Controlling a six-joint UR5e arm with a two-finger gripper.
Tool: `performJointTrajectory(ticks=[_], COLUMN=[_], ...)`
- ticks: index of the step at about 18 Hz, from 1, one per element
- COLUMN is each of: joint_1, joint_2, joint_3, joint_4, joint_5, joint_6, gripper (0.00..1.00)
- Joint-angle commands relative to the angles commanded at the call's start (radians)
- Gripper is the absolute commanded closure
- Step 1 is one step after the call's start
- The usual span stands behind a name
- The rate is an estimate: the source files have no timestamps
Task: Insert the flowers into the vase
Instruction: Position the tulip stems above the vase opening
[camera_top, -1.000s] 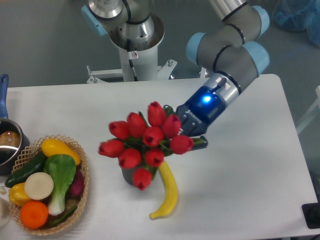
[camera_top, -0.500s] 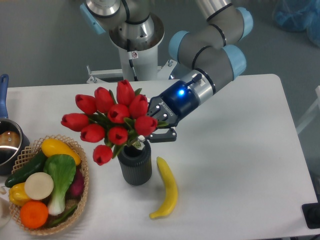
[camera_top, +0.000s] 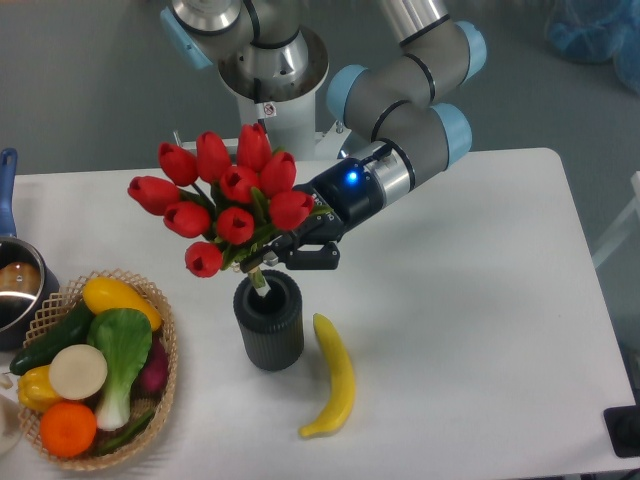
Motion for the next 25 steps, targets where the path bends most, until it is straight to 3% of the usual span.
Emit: performJointTrajectory(ticks=[14, 21, 25], joint_1=[0.003, 0.009, 0.017], joint_2=[-0.061, -0.069, -0.083], joint_3=[-0.034, -0.109, -0.114], joint_4=[-0.002, -0.002, -0.002], joint_5=[0.003, 0.005, 0.006], joint_6=[0.068, 0.135, 0.144], gripper=[0.88, 0.88, 0.85])
